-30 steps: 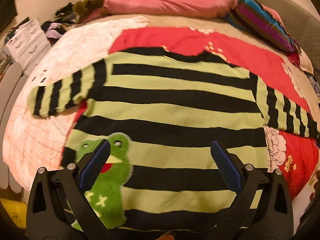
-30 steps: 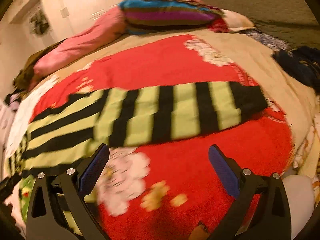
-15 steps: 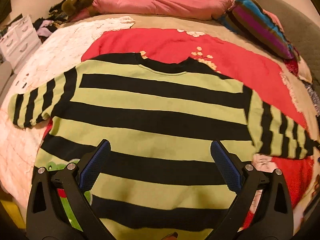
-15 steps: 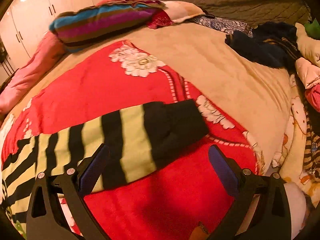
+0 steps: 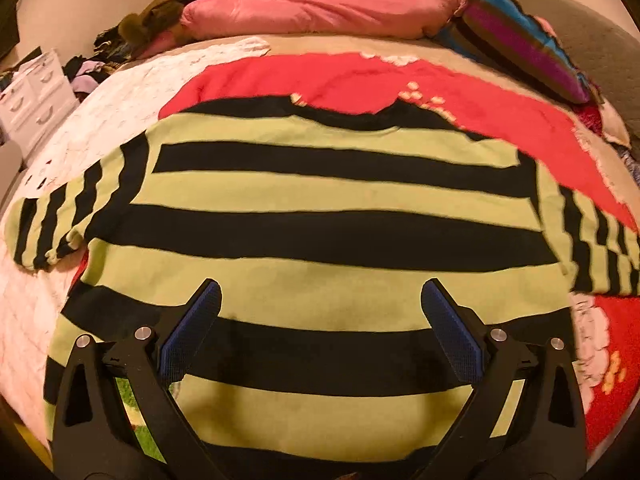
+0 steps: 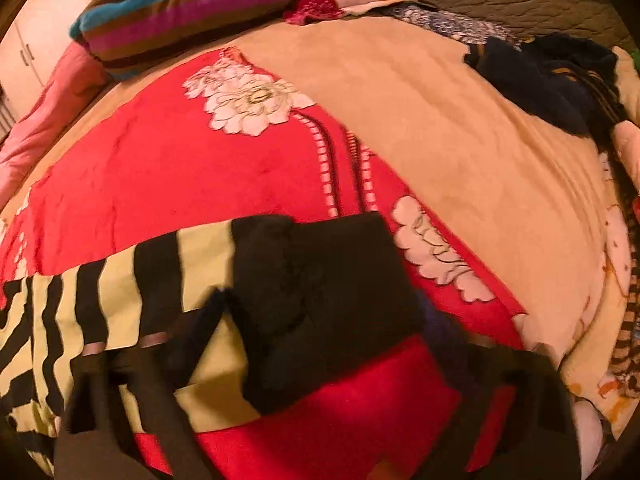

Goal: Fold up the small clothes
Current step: 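Move the right tool to the black sleeve cuff and grasp it, then lift the held sleeve with the right tool toward the sweater body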

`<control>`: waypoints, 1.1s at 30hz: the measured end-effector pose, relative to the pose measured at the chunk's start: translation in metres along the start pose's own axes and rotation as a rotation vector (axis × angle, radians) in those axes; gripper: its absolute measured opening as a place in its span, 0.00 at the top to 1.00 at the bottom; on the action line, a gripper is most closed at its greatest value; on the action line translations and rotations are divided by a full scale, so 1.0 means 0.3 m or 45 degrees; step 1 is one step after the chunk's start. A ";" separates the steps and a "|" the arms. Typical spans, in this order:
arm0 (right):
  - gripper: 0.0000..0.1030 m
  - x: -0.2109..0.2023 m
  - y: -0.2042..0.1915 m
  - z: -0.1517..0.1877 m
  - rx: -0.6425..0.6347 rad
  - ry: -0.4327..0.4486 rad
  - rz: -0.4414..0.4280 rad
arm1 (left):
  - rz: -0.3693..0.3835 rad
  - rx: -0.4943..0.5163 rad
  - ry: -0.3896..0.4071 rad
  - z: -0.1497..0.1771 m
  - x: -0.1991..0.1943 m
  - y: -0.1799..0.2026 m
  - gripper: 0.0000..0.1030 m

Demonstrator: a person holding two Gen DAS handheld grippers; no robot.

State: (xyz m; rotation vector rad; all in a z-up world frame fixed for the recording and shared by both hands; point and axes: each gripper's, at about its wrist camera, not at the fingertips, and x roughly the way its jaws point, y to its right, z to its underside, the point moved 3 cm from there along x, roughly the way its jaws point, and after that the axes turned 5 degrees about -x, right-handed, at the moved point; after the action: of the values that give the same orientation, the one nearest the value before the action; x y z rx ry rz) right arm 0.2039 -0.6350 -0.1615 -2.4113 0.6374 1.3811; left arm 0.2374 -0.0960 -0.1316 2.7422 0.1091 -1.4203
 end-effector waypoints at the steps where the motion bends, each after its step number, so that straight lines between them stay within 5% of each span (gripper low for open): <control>1: 0.52 -0.011 -0.005 -0.001 -0.026 0.022 0.011 | -0.002 0.001 -0.006 0.002 0.007 -0.009 0.09; 6: 0.83 -0.093 -0.039 -0.009 -0.045 0.102 -0.166 | 0.073 -0.052 -0.016 0.005 0.023 -0.045 0.09; 17: 0.85 -0.379 -0.426 -0.007 -0.190 0.228 -0.621 | 0.122 0.000 0.039 0.011 0.002 -0.035 0.09; 26: 0.86 -0.485 -0.901 0.090 -0.374 0.128 -0.968 | 0.139 -0.075 0.048 0.000 0.008 -0.101 0.09; 33: 0.80 -0.469 -1.142 0.163 -0.446 0.034 -1.060 | 0.163 -0.068 0.029 0.013 0.027 -0.102 0.09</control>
State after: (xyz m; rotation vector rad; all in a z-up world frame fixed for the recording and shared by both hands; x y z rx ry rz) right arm 0.2799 -0.2855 -0.0537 -2.4671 -0.6133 1.1300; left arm 0.2364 -0.0655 -0.1408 2.6693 -0.0271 -1.3346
